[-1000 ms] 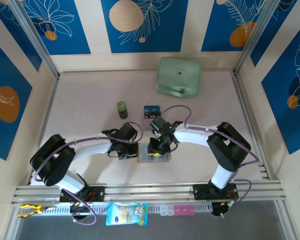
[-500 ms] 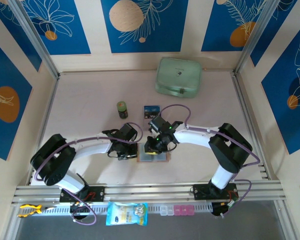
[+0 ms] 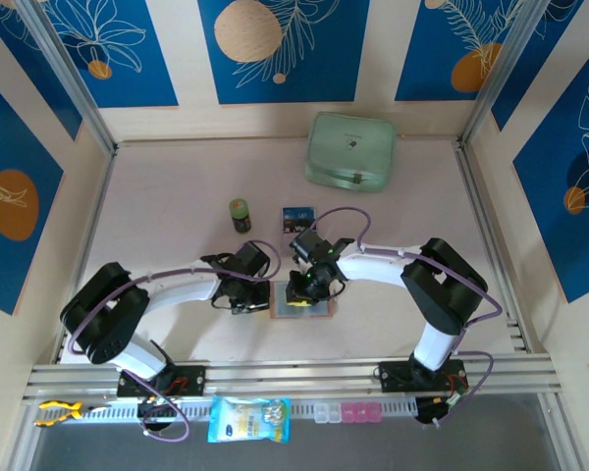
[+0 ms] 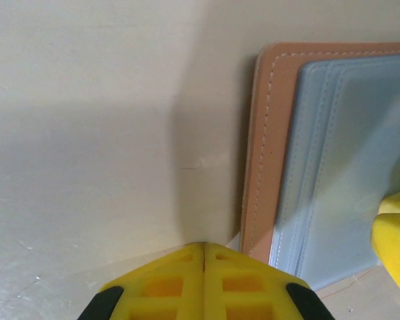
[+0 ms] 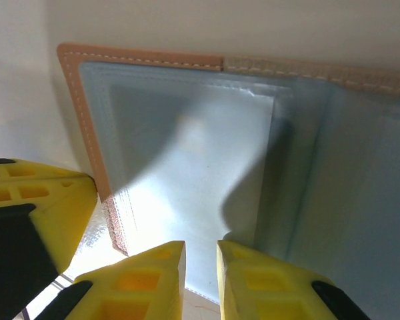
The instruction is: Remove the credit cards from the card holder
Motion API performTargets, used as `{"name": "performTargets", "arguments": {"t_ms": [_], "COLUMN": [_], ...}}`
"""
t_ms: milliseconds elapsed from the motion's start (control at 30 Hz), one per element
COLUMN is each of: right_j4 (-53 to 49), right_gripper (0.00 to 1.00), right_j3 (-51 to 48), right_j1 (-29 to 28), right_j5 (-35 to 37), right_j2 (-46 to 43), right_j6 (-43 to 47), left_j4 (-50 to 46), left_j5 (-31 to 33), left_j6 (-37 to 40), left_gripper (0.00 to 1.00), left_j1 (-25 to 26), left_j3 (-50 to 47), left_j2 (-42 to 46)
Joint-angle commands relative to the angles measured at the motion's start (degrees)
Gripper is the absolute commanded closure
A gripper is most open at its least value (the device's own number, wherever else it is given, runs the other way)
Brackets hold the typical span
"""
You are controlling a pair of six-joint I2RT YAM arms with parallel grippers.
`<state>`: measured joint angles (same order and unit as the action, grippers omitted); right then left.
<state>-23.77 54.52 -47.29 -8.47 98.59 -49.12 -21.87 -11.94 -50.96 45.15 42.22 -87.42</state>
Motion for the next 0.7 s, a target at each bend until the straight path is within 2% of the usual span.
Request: {"name": "performTargets", "arguments": {"t_ms": [0, 300, 667], "right_j4": [-3.4, -1.3, -0.2], "right_gripper": [0.79, 0.79, 0.79], "right_j3": [0.2, -1.7, -1.9], "right_j1": [0.2, 1.1, 0.8], "right_j5": [2.0, 0.4, -0.3], "right_j2": [-1.5, -2.8, -3.2], "right_j6": [0.6, 0.4, -0.2], "left_j4": [-2.5, -2.8, 2.3], "left_j5": [1.0, 0.6, -3.9], "left_j6": [-0.4, 0.0, -0.6], "left_gripper": [1.0, 1.0, 0.98], "left_j1": [0.5, 0.5, 1.3], "left_j3": [0.9, 2.5, 3.6], "left_j2": [-1.0, 1.2, 1.0]}}
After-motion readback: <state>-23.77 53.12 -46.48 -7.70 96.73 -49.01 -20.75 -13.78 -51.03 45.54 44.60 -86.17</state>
